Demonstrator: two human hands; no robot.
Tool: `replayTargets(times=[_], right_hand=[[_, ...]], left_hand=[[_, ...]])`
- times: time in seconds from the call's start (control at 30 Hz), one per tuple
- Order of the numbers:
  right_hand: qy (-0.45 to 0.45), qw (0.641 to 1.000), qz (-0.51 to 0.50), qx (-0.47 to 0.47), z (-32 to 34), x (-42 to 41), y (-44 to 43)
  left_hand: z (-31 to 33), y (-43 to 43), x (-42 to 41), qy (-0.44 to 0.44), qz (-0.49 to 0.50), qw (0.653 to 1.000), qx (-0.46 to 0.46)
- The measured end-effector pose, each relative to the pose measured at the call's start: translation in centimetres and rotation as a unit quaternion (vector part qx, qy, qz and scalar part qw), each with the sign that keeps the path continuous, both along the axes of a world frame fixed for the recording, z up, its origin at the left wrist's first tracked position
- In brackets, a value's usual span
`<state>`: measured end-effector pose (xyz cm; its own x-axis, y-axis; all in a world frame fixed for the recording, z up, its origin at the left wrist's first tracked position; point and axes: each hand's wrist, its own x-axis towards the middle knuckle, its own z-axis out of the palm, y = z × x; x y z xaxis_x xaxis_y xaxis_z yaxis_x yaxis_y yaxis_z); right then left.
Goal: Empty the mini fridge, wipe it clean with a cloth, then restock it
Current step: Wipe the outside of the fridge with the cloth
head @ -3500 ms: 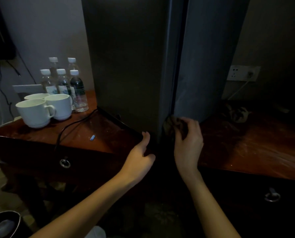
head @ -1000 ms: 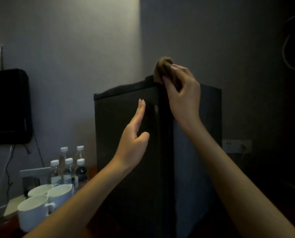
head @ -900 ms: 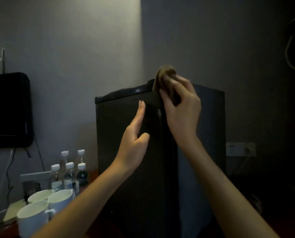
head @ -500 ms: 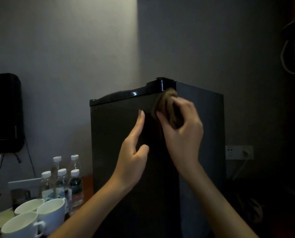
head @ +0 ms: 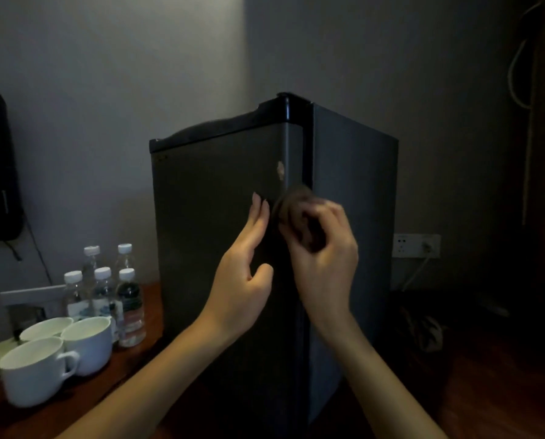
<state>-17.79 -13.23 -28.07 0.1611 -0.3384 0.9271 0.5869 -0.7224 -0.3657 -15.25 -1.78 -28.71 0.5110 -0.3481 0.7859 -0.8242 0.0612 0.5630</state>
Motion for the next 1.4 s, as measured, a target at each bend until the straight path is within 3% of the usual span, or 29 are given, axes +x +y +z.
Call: replayTargets(times=[0.17,0.43,0.67,0.9,1.03,1.23,1.33,1.4], right_hand=[[-0.019,1.0,-0.016,0.003,0.8,0.5,0.8],[0.115,0.993,-0.023,0.025,-15.9,-1.9,0.6],[0.101,0.995,0.0,0.011,-12.1,-1.8,-0.2],[0.198,0.98,-0.017,0.027,-20.3,-2.7,0.0],[0.276,0.96,-0.036,0.011,-23.7,-3.5,-0.2],[0.372,0.919,-0.068,-0.111,-24.0,-4.6,-1.1],[0.455,0.869,-0.026,-0.192,-21.8,-5.0,-3.1],[0.468,0.865,0.032,-0.176,-18.9,-4.8,-4.8]], left_hand=[[-2.5,0.2,-0.8,-0.005,0.019,1.0,0.023],[-12.5,0.7,-1.9,0.031,0.044,0.993,0.103],[-15.0,0.7,-2.5,0.042,0.056,0.989,0.127],[-17.7,1.1,-3.7,0.066,0.034,0.986,0.151],[-20.1,1.0,-5.2,0.097,0.026,0.98,0.169],[-22.7,1.0,-6.6,0.153,0.023,0.973,0.171],[-21.5,1.1,-5.8,0.145,0.035,0.976,0.161],[-18.7,1.0,-4.5,0.103,0.06,0.983,0.142]])
